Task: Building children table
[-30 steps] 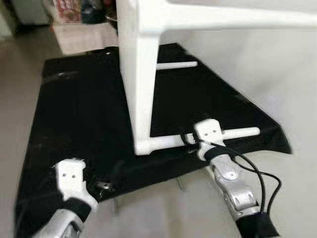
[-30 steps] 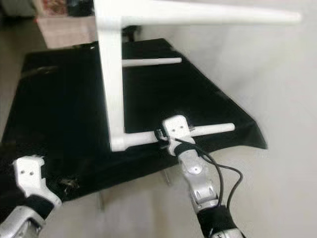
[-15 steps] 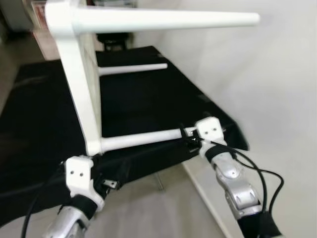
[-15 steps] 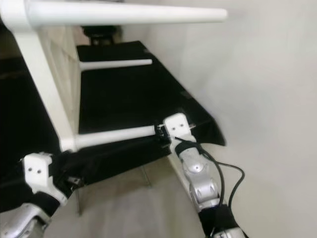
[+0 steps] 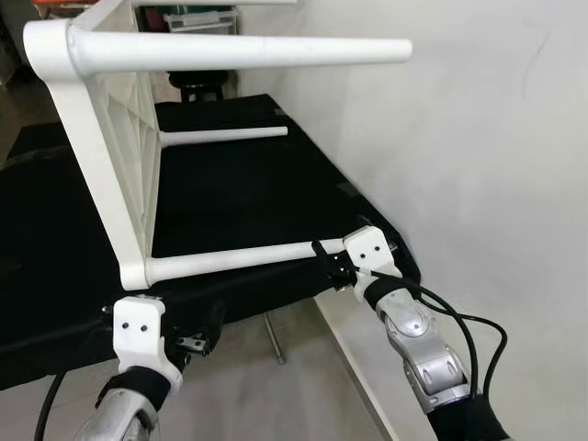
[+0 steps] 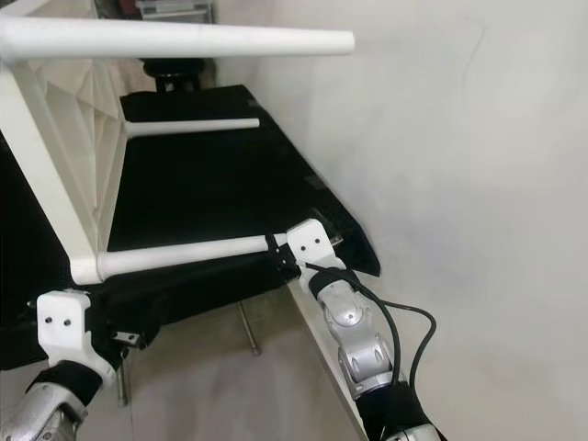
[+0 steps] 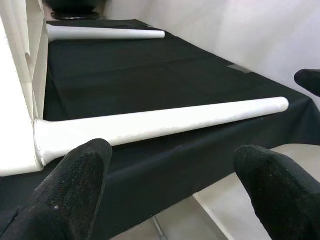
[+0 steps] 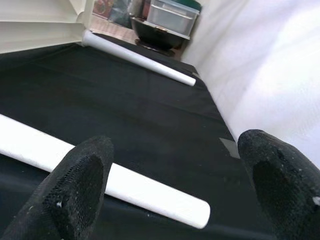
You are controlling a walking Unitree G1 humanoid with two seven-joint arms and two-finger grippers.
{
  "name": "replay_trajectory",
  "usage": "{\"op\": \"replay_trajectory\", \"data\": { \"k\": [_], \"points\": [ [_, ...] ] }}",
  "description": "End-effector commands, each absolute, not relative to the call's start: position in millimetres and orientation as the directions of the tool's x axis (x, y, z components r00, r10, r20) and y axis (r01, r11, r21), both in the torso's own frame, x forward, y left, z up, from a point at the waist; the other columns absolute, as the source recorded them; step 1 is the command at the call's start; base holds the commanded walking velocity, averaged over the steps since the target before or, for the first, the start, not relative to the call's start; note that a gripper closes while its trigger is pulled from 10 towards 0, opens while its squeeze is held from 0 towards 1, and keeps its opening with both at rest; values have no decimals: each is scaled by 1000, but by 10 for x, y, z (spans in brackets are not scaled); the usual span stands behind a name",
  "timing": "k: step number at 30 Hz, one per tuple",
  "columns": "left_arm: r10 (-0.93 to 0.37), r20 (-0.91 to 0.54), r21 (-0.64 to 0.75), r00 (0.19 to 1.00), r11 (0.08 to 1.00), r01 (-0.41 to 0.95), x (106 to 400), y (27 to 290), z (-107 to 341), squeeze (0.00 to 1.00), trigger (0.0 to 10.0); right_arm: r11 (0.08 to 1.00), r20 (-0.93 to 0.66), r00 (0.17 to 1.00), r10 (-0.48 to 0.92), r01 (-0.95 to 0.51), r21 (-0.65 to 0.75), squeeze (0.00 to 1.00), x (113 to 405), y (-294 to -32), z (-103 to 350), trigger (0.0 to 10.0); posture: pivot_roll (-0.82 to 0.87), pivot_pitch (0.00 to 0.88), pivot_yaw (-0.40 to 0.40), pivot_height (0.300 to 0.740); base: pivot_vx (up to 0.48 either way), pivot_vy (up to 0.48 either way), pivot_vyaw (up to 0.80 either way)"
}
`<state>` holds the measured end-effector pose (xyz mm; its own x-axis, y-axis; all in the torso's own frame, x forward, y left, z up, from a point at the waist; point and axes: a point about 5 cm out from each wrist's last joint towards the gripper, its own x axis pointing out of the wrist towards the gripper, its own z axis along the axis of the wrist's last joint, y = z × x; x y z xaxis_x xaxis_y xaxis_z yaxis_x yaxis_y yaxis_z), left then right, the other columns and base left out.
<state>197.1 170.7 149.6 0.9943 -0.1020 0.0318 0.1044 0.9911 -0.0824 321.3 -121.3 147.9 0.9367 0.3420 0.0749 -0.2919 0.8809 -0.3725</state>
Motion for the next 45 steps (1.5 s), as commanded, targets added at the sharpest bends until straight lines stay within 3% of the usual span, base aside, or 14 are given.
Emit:
{"op": "replay_trajectory", "data": {
  "k": [1, 15, 35, 45],
  "points": [
    [-96, 9, -73, 995, 993, 96, 1986, 1729, 1468, 0, 10000, 876, 66, 932, 356, -309, -371, 0, 3229, -1194, 1476, 10000, -120, 59, -45, 740, 0, 0, 0],
    [-156, 33, -51, 987, 986, 157, 2043, 1679, 1519, 0, 10000, 862, 67, 906, 418, -373, -342, 0, 3237, -1132, 1473, 10000, -104, 55, -40, 740, 0, 0, 514],
    [-152, 86, -114, 985, 980, 161, 2128, 1636, 1636, 0, 10000, 853, 42, 898, 439, -401, -334, 0, 3252, -1123, 1429, 10000, -105, 56, -49, 740, 0, 0, 184],
    [-176, 104, -124, 979, 974, 188, 2171, 1583, 1674, 0, 10000, 870, 41, 909, 414, -382, -312, 0, 3274, -1152, 1429, 10000, -106, 55, -47, 740, 256, 0, 0]
  ]
}}
